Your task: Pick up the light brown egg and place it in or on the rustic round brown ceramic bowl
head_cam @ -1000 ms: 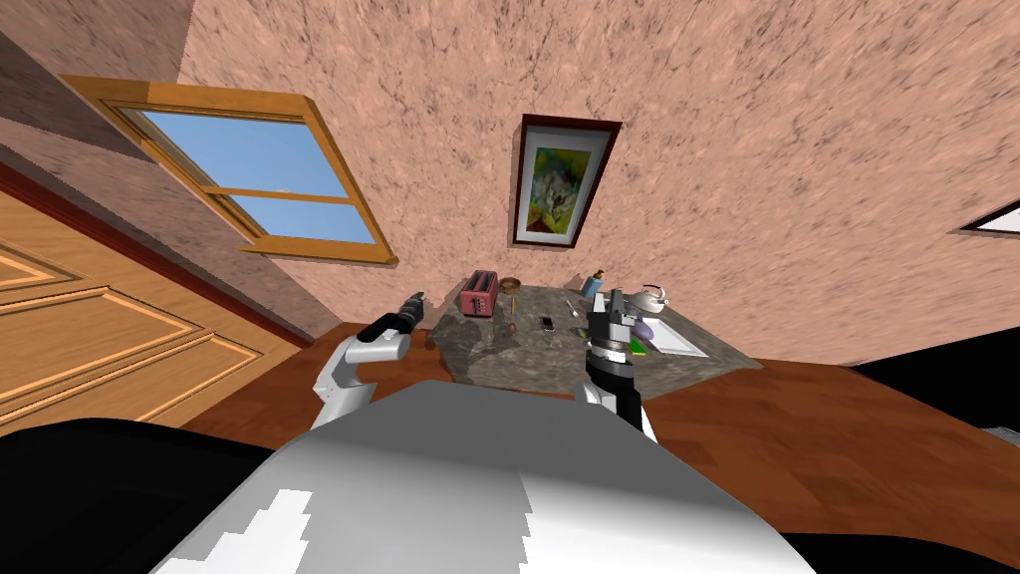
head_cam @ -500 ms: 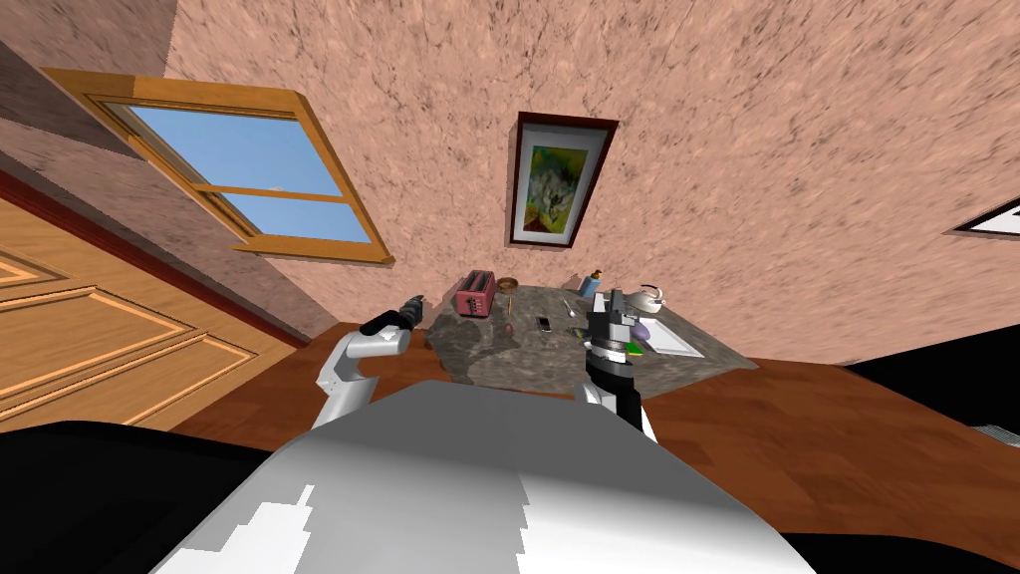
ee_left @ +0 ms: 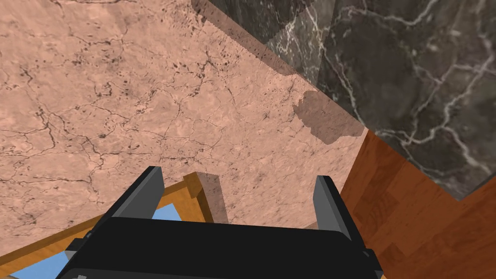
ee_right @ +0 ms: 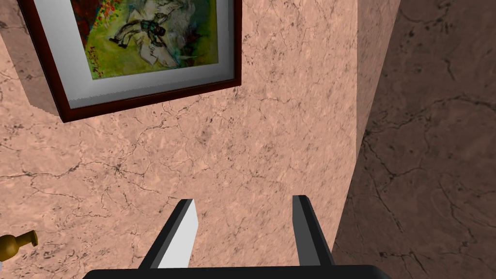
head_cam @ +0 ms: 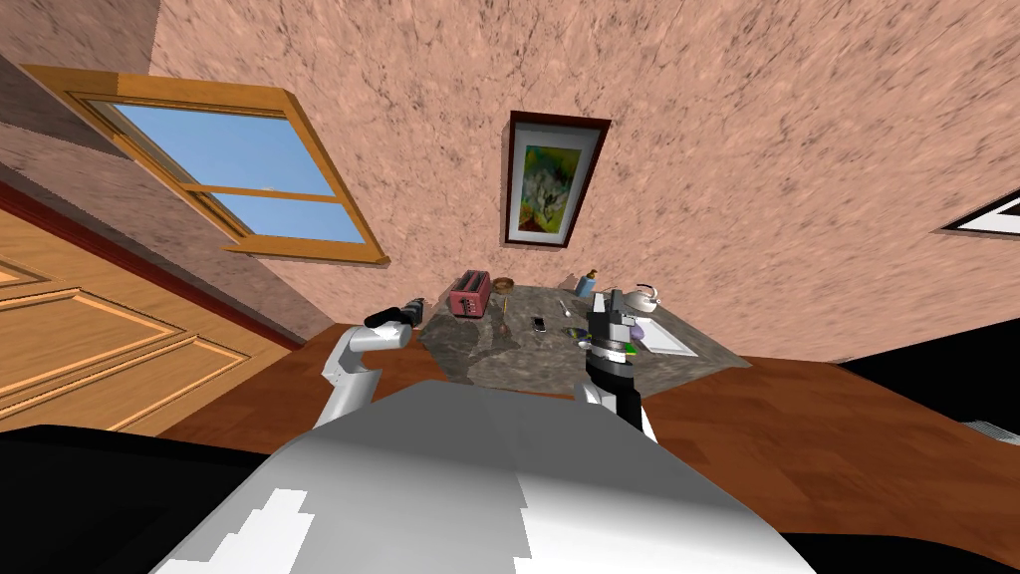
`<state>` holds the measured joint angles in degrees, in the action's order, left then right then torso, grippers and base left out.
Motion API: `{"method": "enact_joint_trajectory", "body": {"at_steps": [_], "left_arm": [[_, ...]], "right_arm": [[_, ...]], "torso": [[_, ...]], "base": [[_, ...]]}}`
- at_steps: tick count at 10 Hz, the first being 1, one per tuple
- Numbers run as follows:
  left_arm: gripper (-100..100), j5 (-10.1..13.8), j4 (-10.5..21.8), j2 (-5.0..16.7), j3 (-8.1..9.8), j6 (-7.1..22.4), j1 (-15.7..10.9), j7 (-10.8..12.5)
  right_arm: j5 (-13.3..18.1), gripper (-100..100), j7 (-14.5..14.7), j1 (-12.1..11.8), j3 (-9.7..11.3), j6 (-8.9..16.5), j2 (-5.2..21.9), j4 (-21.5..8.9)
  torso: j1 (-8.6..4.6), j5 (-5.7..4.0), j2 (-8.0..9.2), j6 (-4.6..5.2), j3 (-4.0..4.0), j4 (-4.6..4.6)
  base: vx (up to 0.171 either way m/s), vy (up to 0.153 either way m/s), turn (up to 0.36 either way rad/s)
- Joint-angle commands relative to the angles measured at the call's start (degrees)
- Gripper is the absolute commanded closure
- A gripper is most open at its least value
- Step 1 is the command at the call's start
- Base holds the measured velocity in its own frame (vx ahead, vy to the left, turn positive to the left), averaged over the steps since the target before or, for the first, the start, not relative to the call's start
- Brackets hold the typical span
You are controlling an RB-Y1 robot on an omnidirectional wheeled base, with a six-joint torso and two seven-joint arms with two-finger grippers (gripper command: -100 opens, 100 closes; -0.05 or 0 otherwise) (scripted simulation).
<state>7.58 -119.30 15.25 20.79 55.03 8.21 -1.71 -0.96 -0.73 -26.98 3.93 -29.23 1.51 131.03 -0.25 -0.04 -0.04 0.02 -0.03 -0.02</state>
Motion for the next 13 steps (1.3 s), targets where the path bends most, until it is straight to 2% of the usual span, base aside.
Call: {"method": "enact_joint_trajectory", "body": {"at_steps": [1, 2, 3, 4, 5, 6, 7, 8, 9, 10, 13], "left_arm": [[-100, -0.09, 0.23, -0.04, 0.16, 2.84, -0.66, -0.45], [-100, -0.20, 1.07, 0.00, 0.50, 4.37, -2.23, -1.37], [-100, -0.20, 1.07, 0.00, 0.50, 5.95, -2.23, -1.37], [-100, -0.20, 1.07, 0.00, 0.50, 6.31, -2.23, -1.37], [-100, -0.35, 1.93, -0.01, 0.76, 8.51, -3.80, -2.37], [-100, -0.35, 1.93, -0.01, 0.76, 9.69, -3.80, -2.37], [-100, -0.52, 2.78, -0.04, 0.95, 11.43, -5.35, -3.42], [-100, -0.52, 2.78, -0.04, 0.95, 13.00, -5.35, -3.42], [-100, -0.72, 3.63, -0.10, 1.09, 14.68, -6.88, -4.50], [-100, -0.72, 3.63, -0.10, 1.09, 16.21, -6.88, -4.50], [-100, -1.13, 5.26, -0.27, 1.23, 21.04, -9.81, -6.69]], "right_arm": [[0.00, 0, 0.00, 0.00, 0.00, 0.00, 0.00, 0.00], [0.00, 0, 0.00, 0.00, 0.00, 0.00, 0.00, 0.00], [0.00, 0, 0.00, 0.00, 0.00, 0.00, -0.01, 0.00], [0.00, 0, 0.00, 0.00, 0.00, 0.00, 0.00, 0.00], [0.00, 0, 0.00, 0.00, 0.00, 0.00, 0.00, 0.00], [0.00, 0, 0.00, 0.00, 0.00, 0.00, 0.00, 0.00], [0.00, 0, 0.00, 0.00, 0.00, 0.00, 0.00, 0.00], [0.00, 0, 0.00, 0.00, 0.01, 0.00, -0.01, 0.00], [0.00, 0, 0.00, 0.00, 0.00, 0.00, 0.00, 0.00], [0.00, 0, 0.00, 0.00, 0.01, 0.00, -0.01, 0.00], [0.00, 0, 0.00, 0.00, 0.00, 0.00, -0.01, 0.00]], "torso": [[0.00, 0.00, 0.00, 0.00, 0.00, 0.00], [-0.02, -0.01, 0.02, -0.01, 0.01, 0.00], [-0.20, -0.04, -0.01, 0.01, 0.00, 0.00], [-0.15, -0.05, 0.03, -0.01, 0.01, 0.00], [0.03, -0.01, 0.07, -0.02, 0.04, 0.01], [-0.06, -0.02, 0.06, 0.00, 0.03, 0.01], [-0.07, -0.03, 0.06, -0.02, 0.03, 0.01], [-0.24, -0.05, 0.11, 0.00, 0.06, 0.02], [-0.20, -0.06, 0.09, -0.01, 0.05, 0.02], [-0.28, -0.07, 0.03, 0.00, 0.02, 0.01], [-0.24, -0.07, 0.04, -0.02, 0.02, 0.01]], "base": [[0.012, -0.068, -0.011], [0.018, -0.118, -0.028], [0.007, -0.101, -0.010], [-0.003, -0.040, 0.003], [0.001, -0.078, -0.050], [0.004, -0.080, -0.014], [-0.017, -0.129, -0.036], [-0.004, -0.113, -0.011], [0.018, -0.133, -0.049], [0.014, -0.114, -0.015], [0.012, -0.128, -0.032]]}}
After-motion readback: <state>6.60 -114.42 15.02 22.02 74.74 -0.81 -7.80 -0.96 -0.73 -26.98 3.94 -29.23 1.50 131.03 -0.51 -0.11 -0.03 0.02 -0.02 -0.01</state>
